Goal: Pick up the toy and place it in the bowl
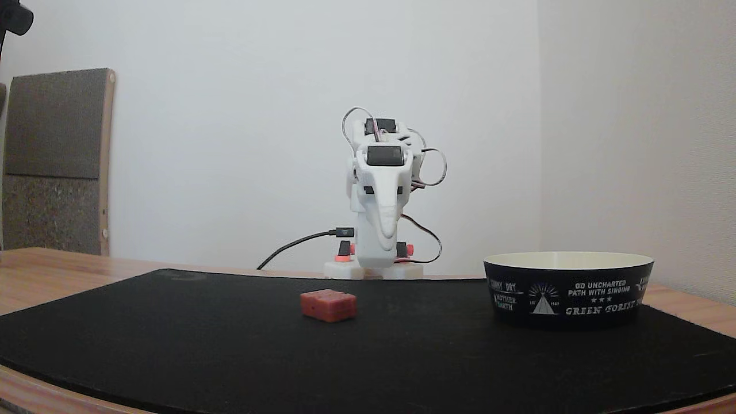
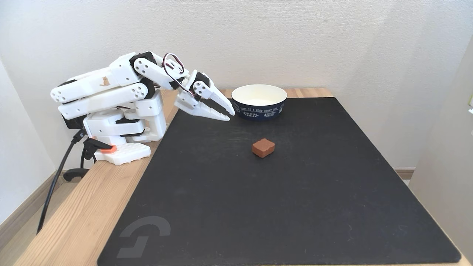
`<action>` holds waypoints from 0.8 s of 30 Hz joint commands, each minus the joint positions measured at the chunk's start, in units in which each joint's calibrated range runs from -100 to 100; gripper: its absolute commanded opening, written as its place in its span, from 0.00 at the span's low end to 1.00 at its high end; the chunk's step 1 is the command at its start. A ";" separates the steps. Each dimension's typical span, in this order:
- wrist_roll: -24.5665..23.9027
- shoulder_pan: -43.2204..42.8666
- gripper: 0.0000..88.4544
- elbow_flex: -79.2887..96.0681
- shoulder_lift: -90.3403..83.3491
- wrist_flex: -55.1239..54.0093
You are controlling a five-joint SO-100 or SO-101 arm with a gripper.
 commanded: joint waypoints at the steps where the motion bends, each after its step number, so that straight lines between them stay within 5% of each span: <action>1: 0.21 0.15 0.08 0.69 -0.50 0.20; 6: 0.21 0.15 0.08 0.69 -0.50 0.03; 12: 0.16 0.15 0.35 0.69 -0.50 -0.06; 24: -0.31 3.16 0.37 -3.91 2.17 -0.31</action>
